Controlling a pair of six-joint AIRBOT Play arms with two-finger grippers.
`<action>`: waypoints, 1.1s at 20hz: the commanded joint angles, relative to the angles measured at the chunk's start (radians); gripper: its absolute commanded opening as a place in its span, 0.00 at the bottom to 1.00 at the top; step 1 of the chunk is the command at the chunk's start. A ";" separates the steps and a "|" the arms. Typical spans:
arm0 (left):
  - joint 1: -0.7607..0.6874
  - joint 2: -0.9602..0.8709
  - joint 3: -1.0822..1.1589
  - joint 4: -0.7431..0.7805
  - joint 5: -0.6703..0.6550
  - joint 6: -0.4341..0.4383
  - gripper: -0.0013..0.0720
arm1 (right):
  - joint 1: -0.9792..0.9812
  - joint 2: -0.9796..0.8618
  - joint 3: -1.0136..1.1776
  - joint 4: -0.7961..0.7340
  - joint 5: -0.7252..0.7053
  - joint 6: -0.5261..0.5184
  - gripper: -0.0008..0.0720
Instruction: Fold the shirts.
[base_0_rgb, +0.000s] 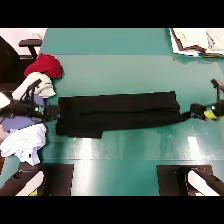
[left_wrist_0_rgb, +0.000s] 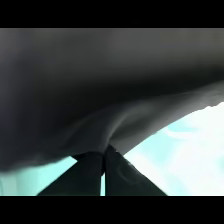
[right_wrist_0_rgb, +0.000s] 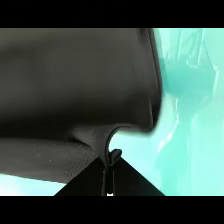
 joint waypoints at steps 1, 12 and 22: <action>0.000 -0.231 0.153 0.001 0.137 0.062 0.05 | 0.063 -0.234 0.195 0.013 -0.063 -0.004 0.03; 0.000 -0.355 0.305 -0.018 0.207 0.058 0.46 | -0.027 -0.530 0.475 0.203 0.062 -0.244 0.55; -0.224 -0.363 0.307 -0.100 0.364 0.056 0.05 | -0.193 -0.672 0.291 0.393 0.094 -0.306 0.78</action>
